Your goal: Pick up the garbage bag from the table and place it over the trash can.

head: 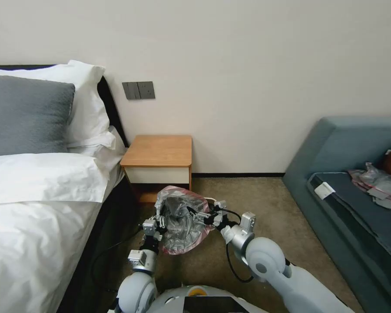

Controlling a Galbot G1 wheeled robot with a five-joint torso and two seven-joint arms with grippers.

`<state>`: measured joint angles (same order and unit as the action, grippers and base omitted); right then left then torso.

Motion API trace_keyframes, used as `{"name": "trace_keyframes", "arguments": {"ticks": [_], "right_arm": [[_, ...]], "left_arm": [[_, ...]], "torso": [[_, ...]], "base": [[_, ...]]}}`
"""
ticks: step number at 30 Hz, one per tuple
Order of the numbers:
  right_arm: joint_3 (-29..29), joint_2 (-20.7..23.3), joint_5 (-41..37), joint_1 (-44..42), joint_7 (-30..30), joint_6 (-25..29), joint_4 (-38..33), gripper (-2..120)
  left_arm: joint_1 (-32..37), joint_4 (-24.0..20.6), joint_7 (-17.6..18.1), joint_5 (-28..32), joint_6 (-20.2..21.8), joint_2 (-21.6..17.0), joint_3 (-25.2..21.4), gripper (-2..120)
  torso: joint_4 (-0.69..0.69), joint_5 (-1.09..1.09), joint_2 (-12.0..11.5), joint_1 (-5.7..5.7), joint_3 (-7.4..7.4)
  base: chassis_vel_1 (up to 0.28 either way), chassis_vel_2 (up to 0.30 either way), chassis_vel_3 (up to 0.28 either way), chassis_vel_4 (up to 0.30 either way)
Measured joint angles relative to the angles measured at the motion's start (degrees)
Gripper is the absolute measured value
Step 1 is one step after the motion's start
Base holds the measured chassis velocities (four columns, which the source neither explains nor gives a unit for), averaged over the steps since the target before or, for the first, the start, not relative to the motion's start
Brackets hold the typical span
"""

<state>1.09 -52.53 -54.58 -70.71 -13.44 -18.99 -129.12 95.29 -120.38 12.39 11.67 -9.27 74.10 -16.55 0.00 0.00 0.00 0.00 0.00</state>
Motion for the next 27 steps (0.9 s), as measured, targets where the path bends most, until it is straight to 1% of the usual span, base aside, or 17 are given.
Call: {"name": "trace_keyframes", "arguments": {"ticks": [2, 3, 5, 7, 9, 10, 12, 13, 16, 17, 19, 20, 21, 22, 25, 26, 27], "right_arm": [[-0.11, -0.06, 0.38, 0.00, 0.25, 0.57, 0.51, 90], [-0.11, -0.06, 0.38, 0.00, 0.25, 0.57, 0.51, 90], [-0.19, -0.23, 0.74, -0.13, 0.30, 0.88, 0.85, 84], [-0.22, -0.34, 1.20, -0.34, 0.52, 1.28, 1.16, 72], [-0.22, -0.36, 1.24, -0.37, 0.61, 1.37, 1.21, 71], [-0.21, -0.38, 1.25, -0.41, 0.75, 1.48, 1.24, 62], [-0.19, -0.39, 1.25, -0.43, 0.88, 1.60, 1.24, 56], [-0.19, -0.39, 1.25, -0.43, 0.88, 1.60, 1.24, 56], [-0.17, -0.39, 1.27, -0.51, 1.18, 2.05, 1.31, 41], [-0.17, -0.39, 1.27, -0.51, 1.18, 2.05, 1.31, 41], [-0.17, -0.38, 1.33, -0.51, 1.27, 2.18, 1.35, 36], [-0.15, -0.34, 1.39, -0.52, 1.38, 2.39, 1.38, 26], [-0.14, -0.30, 1.44, -0.52, 1.46, 2.51, 1.38, 22], [-0.14, -0.30, 1.44, -0.52, 1.46, 2.51, 1.38, 22], [-0.08, -0.13, 1.90, -0.55, 1.64, 2.83, 1.16, 8], [-0.08, -0.13, 1.90, -0.55, 1.64, 2.83, 1.16, 8], [-0.08, -0.11, 2.14, -0.58, 1.66, 2.94, 1.07, 4]], "left_arm": [[0.25, -0.18, -0.04, 0.09, 0.00, -0.04, 0.00, 4], [0.25, -0.18, -0.04, 0.09, 0.00, -0.04, 0.00, 4], [0.50, -0.29, -0.04, 0.24, 0.00, -0.05, 0.00, 4], [0.87, -0.54, -0.04, 0.47, 0.08, -0.06, 0.07, 4], [0.97, -0.62, -0.04, 0.56, 0.12, -0.06, 0.12, 4], [1.06, -0.73, -0.04, 0.73, 0.19, -0.06, 0.18, 4], [1.07, -0.78, -0.04, 0.91, 0.26, -0.03, 0.21, 4], [1.07, -0.78, -0.04, 0.91, 0.26, -0.03, 0.21, 4], [1.01, -0.94, 0.02, 1.37, 0.58, 0.09, 0.25, 4], [1.01, -0.94, 0.02, 1.37, 0.58, 0.09, 0.25, 4], [0.99, -1.02, 0.04, 1.52, 0.74, 0.13, 0.27, 4], [0.98, -1.11, 0.10, 2.03, 1.05, 0.17, 0.34, 4], [0.98, -1.15, 0.18, 2.26, 1.23, 0.18, 0.37, 4], [0.98, -1.15, 0.18, 2.26, 1.23, 0.18, 0.37, 4], [0.93, -1.23, 0.58, 3.41, 2.08, 0.20, 0.52, 4], [0.93, -1.23, 0.58, 3.41, 2.08, 0.20, 0.52, 4], [0.89, -1.23, 0.65, 3.60, 2.19, 0.21, 0.55, 4]], "torso": [[0.00, 0.00, 0.00, 0.00, 0.00], [0.00, 0.00, 0.00, 0.00, 0.00], [0.00, 0.00, 0.00, 0.00, 0.00], [0.00, 0.00, 0.00, 0.00, 0.00], [0.00, 0.00, 0.00, 0.00, 0.00], [0.00, 0.00, 0.00, 0.00, 0.00], [0.00, 0.00, 0.00, 0.00, 0.00], [0.00, 0.00, 0.00, 0.00, 0.00], [0.00, 0.00, 0.00, 0.00, 0.00], [0.00, 0.00, 0.00, 0.00, 0.00], [0.00, 0.00, 0.00, 0.00, 0.00], [0.00, 0.00, 0.00, 0.00, 0.00], [0.00, 0.00, 0.00, 0.00, 0.00], [0.00, 0.00, 0.00, 0.00, 0.00], [0.00, 0.00, 0.00, 0.00, 0.00], [0.00, 0.00, 0.00, 0.00, 0.00], [0.00, 0.00, 0.00, 0.00, 0.00]], "base": [[0.000, 0.000, 0.000, 0.000], [0.000, 0.000, 0.000, 0.000], [0.000, 0.000, 0.000, 0.000], [0.000, 0.000, 0.000, 0.000], [0.000, 0.000, 0.000, 0.000], [0.000, 0.000, 0.000, 0.000], [0.000, 0.000, 0.000, 0.000], [0.000, 0.000, 0.000, 0.000], [0.000, 0.000, 0.000, 0.000], [0.000, 0.000, 0.000, 0.000], [0.000, 0.000, 0.000, 0.000], [0.000, 0.000, 0.000, 0.000], [0.000, 0.000, 0.000, 0.000], [0.000, 0.000, 0.000, 0.000], [0.000, 0.000, 0.000, 0.000], [0.000, 0.000, 0.000, 0.000], [0.000, 0.000, 0.000, 0.000]]}}
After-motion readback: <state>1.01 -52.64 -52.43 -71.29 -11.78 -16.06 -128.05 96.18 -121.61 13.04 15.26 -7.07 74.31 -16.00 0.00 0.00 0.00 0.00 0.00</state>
